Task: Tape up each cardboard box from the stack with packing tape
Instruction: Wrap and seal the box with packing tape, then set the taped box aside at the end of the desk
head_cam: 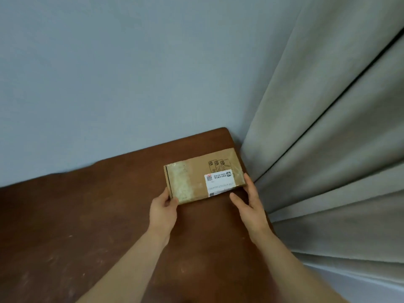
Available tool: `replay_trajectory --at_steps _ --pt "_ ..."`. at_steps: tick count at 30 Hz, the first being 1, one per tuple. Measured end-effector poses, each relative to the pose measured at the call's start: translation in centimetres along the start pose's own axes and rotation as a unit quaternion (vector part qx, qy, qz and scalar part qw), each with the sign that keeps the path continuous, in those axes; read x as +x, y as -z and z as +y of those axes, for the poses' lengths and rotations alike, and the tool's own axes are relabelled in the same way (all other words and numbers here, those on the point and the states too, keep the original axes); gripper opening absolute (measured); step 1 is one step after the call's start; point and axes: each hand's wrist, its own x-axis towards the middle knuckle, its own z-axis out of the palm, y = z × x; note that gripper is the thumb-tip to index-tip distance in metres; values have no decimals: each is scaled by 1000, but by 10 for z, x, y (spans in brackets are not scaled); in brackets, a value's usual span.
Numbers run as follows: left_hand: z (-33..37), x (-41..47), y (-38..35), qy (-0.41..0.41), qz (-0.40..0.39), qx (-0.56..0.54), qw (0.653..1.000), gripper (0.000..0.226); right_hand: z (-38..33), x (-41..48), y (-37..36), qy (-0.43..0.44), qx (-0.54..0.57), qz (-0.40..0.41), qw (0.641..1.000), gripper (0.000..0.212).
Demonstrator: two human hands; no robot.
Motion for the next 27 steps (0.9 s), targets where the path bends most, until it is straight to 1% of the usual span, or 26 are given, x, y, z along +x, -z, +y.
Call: replay_trajectory --at_steps 2,4,7,9,11,13,14,16,19,21,23,27 --pt "14 4 -11 -3 22 -9 1000 43 -7 16 6 9 -8 1 1000 69" --pt "30 13 -23 -24 44 -7 999 44 -20 37 10 30 -13 5 999 71" --pt "50 32 -42 -49 57 6 997 43 -42 74 14 54 -37 6 998 72" --pt "56 44 -51 -35 53 9 998 46 -50 94 17 58 -53 13 997 69" --pt "60 48 -55 -24 42 3 999 49 -53 105 18 51 -64 4 997 67" --pt "63 46 -56 -7 34 -7 999 59 -52 109 17 49 -64 -3 997 67" --pt "64 42 -55 8 28 -16 999 65 -50 108 17 56 -66 5 996 68" --pt "64 32 -47 27 24 -34 999 71 -46 102 14 100 -97 45 989 70" --pt "58 18 -22 47 36 -52 997 69 -46 82 -5 165 -142 121 968 61" --pt "53 12 1 49 51 -63 996 65 -56 66 -29 197 -138 135 961 53" --pt "51 4 28 40 64 -68 995 60 -69 48 -57 205 -142 97 963 47" --pt "51 -16 97 -1 78 -46 996 52 -95 3 -125 186 -139 -24 972 37"
